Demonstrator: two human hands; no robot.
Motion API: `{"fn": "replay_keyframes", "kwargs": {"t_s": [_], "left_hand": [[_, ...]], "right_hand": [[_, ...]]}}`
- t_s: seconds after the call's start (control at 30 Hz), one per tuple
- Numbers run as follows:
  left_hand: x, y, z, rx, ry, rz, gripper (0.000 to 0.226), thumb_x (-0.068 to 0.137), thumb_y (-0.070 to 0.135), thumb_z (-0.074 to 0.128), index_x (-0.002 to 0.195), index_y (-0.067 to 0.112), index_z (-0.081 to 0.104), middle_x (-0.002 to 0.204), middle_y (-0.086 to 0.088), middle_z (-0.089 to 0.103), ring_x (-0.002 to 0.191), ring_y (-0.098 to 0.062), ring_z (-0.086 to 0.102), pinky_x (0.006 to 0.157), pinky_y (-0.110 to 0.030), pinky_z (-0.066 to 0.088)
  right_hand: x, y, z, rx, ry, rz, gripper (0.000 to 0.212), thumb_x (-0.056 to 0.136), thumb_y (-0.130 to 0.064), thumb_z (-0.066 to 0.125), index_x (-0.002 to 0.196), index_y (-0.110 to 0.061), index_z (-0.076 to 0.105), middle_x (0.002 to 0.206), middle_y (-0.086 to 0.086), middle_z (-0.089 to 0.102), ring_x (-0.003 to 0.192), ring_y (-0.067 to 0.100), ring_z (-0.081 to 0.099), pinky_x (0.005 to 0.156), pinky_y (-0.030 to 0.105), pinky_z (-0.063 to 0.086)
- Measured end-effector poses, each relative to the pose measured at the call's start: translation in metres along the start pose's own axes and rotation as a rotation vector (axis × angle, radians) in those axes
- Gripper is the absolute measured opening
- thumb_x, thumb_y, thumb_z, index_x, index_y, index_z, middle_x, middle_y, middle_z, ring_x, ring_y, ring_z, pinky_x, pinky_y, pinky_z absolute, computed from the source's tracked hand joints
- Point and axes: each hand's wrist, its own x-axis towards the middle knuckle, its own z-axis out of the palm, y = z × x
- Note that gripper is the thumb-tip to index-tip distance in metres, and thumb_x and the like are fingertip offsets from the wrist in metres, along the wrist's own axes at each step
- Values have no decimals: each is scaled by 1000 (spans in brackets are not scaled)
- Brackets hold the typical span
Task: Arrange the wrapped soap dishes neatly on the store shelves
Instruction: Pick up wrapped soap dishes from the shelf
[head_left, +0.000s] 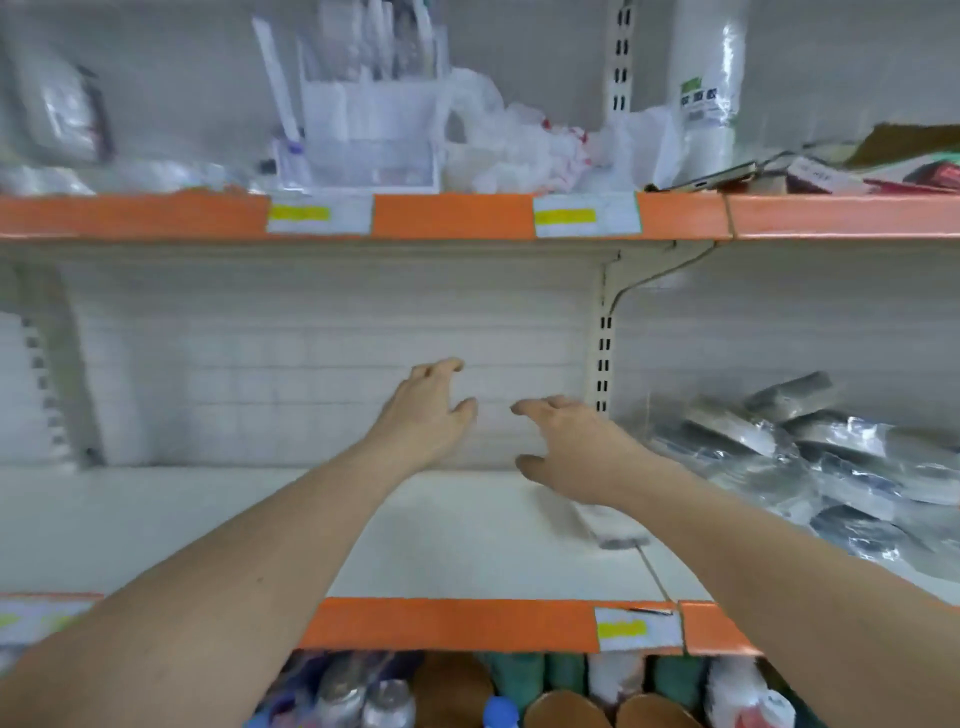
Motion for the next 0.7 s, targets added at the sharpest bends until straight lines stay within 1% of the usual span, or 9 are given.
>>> {"fn": "replay_keyframes", "kwargs": {"t_s": [0.13,0.27,0.33,0.47,0.57,0.6,0.7], "left_hand": [[-28,-38,-100,63,171,-34,50,95,29,46,142,17,34,143,-11,38,129,-26,39,105,-32,31],[-70,-85,-190,75,307,-53,46,95,26,48,138,17,38,137,-10,43,122,-26,45,101,-33,36],[-94,-114,-232,101,336,-53,46,95,26,49,138,16,38,135,-10,44,120,-25,46,98,-31,36],[-133,-180,-311,192,339,-119,47,94,25,49,139,19,36,137,-8,42,122,-25,45,99,-32,38],[-149,-228,-360,221,367,-158,45,95,24,48,138,17,36,135,-10,43,116,-25,48,85,-26,38],[-151,-243,-374,212,381,-173,46,95,26,48,138,18,35,134,-10,43,115,-25,48,83,-26,38],[-151,-284,-404,174,425,-236,47,95,30,48,138,20,34,134,-7,41,113,-24,47,80,-26,34]], "right_hand": [[6,-92,-31,28,49,-162,58,93,-34,53,145,-25,29,144,4,37,131,22,36,102,30,33],[13,-188,-55,17,117,-283,52,92,-35,52,141,-28,35,140,3,43,128,23,40,101,30,34],[17,-240,-66,36,157,-333,49,92,-35,53,139,-29,39,140,2,44,127,23,41,101,32,35],[32,-337,-87,76,247,-428,48,92,-33,55,137,-24,43,138,0,47,125,19,43,96,26,34],[51,-393,-95,84,272,-442,48,90,-34,56,135,-27,44,130,1,53,112,19,49,85,26,35],[59,-408,-97,90,284,-444,48,89,-35,57,135,-27,44,128,0,54,110,19,49,84,26,36],[82,-445,-101,73,311,-446,49,89,-37,57,135,-27,44,131,1,53,117,20,48,86,24,35]]}}
